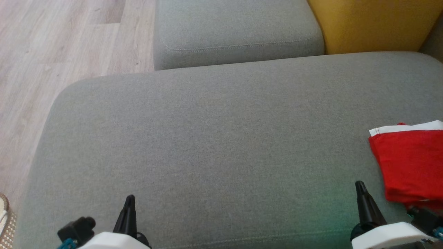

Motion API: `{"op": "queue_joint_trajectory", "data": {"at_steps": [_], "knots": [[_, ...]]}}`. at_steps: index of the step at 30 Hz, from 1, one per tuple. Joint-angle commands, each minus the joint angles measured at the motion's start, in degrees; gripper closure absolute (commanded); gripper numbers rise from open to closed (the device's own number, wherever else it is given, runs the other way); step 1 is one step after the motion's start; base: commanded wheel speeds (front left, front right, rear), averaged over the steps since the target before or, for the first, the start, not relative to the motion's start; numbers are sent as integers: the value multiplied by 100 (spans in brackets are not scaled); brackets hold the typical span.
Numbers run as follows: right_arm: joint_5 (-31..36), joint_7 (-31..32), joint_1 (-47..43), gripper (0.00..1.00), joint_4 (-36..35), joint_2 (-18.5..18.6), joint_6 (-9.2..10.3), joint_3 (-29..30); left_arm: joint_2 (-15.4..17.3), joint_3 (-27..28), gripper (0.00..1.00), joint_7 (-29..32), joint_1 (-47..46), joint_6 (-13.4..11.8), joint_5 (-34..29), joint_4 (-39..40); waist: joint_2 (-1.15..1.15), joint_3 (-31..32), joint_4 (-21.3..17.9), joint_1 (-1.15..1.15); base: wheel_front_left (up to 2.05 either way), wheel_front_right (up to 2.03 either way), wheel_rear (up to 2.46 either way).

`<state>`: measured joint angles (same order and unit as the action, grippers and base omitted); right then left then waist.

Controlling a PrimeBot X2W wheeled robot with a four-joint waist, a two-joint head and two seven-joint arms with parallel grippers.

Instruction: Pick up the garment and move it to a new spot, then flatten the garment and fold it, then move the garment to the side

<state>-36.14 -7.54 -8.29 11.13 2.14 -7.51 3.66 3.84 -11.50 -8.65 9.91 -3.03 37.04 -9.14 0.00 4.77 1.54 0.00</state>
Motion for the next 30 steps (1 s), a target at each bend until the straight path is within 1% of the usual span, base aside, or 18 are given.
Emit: {"op": "queue_joint_trajectory", "data": {"at_steps": [1,30], "knots": [[-191,34,306,100,-156,64,1,-3,81,164,100,36,-328,61,182,151,0,-9,-3,0,0,0,0],[-2109,497,704,100,-1,84,1,77,99,627,100,465,-767,409,2147,-65,0,-180,-56,0,0,0,0]]}}
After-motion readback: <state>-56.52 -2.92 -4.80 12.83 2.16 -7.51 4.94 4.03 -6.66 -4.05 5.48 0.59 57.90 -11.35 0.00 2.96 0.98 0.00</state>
